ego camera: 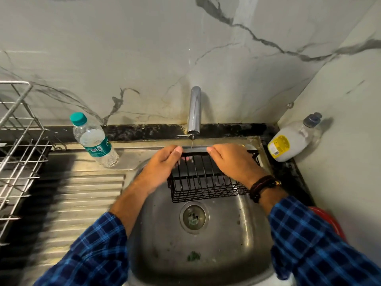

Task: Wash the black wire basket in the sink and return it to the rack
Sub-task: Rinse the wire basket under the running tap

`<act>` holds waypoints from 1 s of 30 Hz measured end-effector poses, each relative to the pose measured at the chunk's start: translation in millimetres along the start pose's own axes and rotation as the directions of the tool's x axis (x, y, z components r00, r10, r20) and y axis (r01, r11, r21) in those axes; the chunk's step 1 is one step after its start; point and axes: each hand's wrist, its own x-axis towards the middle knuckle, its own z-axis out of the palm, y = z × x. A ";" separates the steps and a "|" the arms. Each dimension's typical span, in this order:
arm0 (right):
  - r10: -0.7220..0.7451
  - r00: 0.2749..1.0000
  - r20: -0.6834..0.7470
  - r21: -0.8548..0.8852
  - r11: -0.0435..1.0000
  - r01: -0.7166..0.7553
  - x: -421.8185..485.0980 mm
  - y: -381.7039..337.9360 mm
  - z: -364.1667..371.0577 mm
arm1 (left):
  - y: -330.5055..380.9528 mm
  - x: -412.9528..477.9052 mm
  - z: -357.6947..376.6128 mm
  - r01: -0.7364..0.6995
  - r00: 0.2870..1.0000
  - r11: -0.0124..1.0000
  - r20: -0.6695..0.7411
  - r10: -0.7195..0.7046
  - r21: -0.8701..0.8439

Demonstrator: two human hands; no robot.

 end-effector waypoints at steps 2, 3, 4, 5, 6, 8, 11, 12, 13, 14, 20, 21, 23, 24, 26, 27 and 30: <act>0.017 1.000 0.004 0.090 0.996 -0.017 -1.7 2.9 -1.7 | -5.6 -5.4 -2.6 0.022 0.999 1.000 0.027 -0.022 -0.017; 0.052 0.999 0.002 0.163 0.985 -0.052 -2.0 2.9 -2.3 | -8.8 -7.1 -4.0 0.041 0.999 0.999 0.005 -0.041 -0.009; 0.108 0.994 -0.012 0.242 0.965 -0.102 -2.7 0.9 -3.6 | -15.1 -6.6 -7.3 0.044 0.998 0.999 -0.036 -0.044 0.019; 0.178 0.984 -0.025 0.313 0.936 -0.161 -2.7 1.4 -2.1 | -18.5 -7.9 -9.3 0.022 0.997 0.998 -0.073 -0.019 0.053; 0.247 0.968 -0.032 0.368 0.904 -0.219 -3.5 2.0 0.9 | -22.2 -8.7 -10.8 -0.013 0.995 0.996 -0.096 0.022 0.089; 0.361 0.933 0.002 0.474 0.821 -0.319 -8.0 2.0 10.4 | -25.5 -10.3 -12.0 -0.059 0.987 0.988 -0.142 0.079 0.145; 0.485 0.871 0.083 0.601 0.673 -0.432 -16.9 3.3 26.8 | -11.7 -4.2 -11.9 -0.032 0.986 0.989 -0.158 0.055 0.147; 0.509 0.856 0.089 0.612 0.650 -0.450 -19.8 0.3 26.2 | -5.5 -0.1 -12.2 -0.027 0.990 0.986 -0.131 0.049 0.162; 0.526 0.847 0.084 0.637 0.625 -0.451 -20.5 -3.2 24.3 | 1.9 4.1 -12.1 -0.026 0.995 0.982 -0.091 0.043 0.188; 0.515 0.854 0.067 0.689 0.596 -0.413 -19.8 -9.1 20.5 | 11.4 6.9 -11.4 -0.018 0.998 0.976 -0.047 0.028 0.219; 0.302 0.952 -0.039 0.616 0.758 -0.215 -7.9 -30.8 -24.1 | 42.2 23.8 0.1 -0.041 0.999 0.913 0.017 0.037 0.406; 0.293 0.955 -0.039 0.479 0.845 -0.239 -5.0 -28.9 -28.7 | 44.1 25.3 1.6 -0.056 0.998 0.906 0.023 0.051 0.420; 0.230 0.972 -0.057 0.186 0.959 -0.216 0.1 -28.7 -35.9 | 48.3 24.7 5.5 -0.072 0.997 0.897 0.032 0.064 0.436; 0.153 0.987 -0.057 0.035 0.988 -0.151 2.3 -30.7 -38.7 | 50.7 23.7 7.0 -0.086 0.996 0.896 0.028 0.082 0.436; -0.014 0.999 0.041 -0.171 0.985 0.021 7.7 -40.7 -45.3 | 53.3 20.5 9.5 -0.121 0.992 0.903 0.012 0.128 0.413; -0.064 0.992 0.105 -0.193 0.978 0.084 10.3 -45.3 -47.9 | 52.4 19.2 9.2 -0.128 0.990 0.910 -0.001 0.140 0.395; -0.078 0.984 0.159 -0.169 0.980 0.105 19.4 -43.0 -44.2 | 48.0 15.3 1.1 -0.120 0.991 0.970 -0.027 0.128 0.213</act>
